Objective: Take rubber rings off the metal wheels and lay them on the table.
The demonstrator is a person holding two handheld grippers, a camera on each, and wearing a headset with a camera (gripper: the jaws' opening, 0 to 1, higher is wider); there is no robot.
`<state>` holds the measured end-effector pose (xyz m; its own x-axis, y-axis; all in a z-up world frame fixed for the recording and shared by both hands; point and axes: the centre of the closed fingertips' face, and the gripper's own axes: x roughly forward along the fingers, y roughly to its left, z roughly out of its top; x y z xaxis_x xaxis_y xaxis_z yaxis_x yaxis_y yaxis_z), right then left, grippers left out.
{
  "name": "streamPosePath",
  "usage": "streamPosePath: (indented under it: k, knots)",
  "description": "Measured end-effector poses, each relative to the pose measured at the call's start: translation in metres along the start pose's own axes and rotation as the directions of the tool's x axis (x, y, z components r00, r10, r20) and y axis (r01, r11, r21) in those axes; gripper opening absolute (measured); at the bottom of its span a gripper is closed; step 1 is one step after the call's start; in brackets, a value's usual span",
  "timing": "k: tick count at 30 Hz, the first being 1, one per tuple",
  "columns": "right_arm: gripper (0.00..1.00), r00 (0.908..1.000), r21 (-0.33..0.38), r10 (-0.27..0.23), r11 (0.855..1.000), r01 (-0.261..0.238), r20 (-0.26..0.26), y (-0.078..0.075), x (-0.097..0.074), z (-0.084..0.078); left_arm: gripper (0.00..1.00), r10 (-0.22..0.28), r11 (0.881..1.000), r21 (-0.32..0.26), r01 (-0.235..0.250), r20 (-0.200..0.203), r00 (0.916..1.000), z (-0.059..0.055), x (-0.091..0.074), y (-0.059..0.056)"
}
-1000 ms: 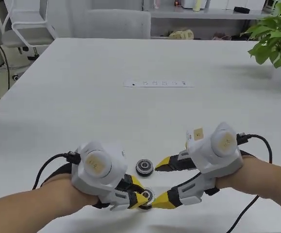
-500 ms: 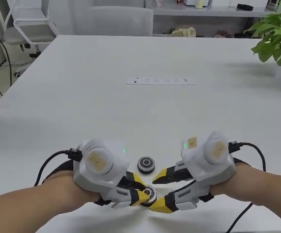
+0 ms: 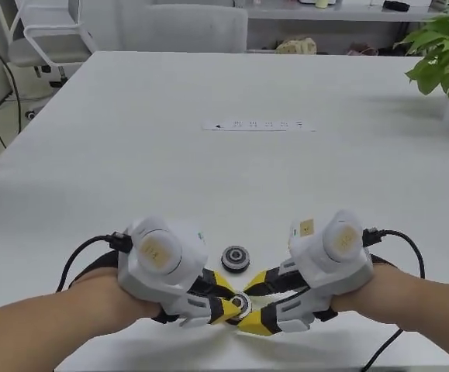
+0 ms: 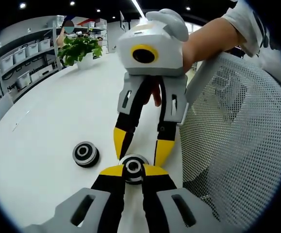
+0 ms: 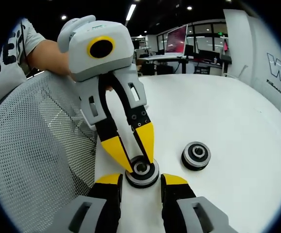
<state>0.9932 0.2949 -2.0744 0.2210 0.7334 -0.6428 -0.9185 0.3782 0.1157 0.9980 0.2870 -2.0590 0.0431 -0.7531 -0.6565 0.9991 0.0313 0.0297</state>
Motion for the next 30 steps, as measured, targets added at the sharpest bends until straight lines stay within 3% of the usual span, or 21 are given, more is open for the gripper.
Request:
streamPosePath:
  k: [22, 28, 30]
  knots:
    - [0.23, 1.0000, -0.022, -0.006, 1.000, 0.006, 0.003, -0.0009, -0.0014, -0.0032, 0.08, 0.001, 1.000, -0.004, -0.001, 0.008, 1.0000, 0.0003, -0.0001, 0.0002]
    - [0.21, 0.9999, -0.045, -0.008, 0.999, 0.007, -0.008, -0.0001, -0.0024, -0.0037, 0.08, 0.001, 1.000, -0.006, -0.001, 0.010, 0.9999, 0.0004, -0.0002, 0.0000]
    - [0.20, 0.9994, -0.085, -0.016, 0.996, 0.013, -0.029, -0.0011, -0.0034, -0.0063, 0.08, 0.001, 1.000, -0.007, -0.001, 0.011, 0.9999, 0.0004, -0.0002, 0.0000]
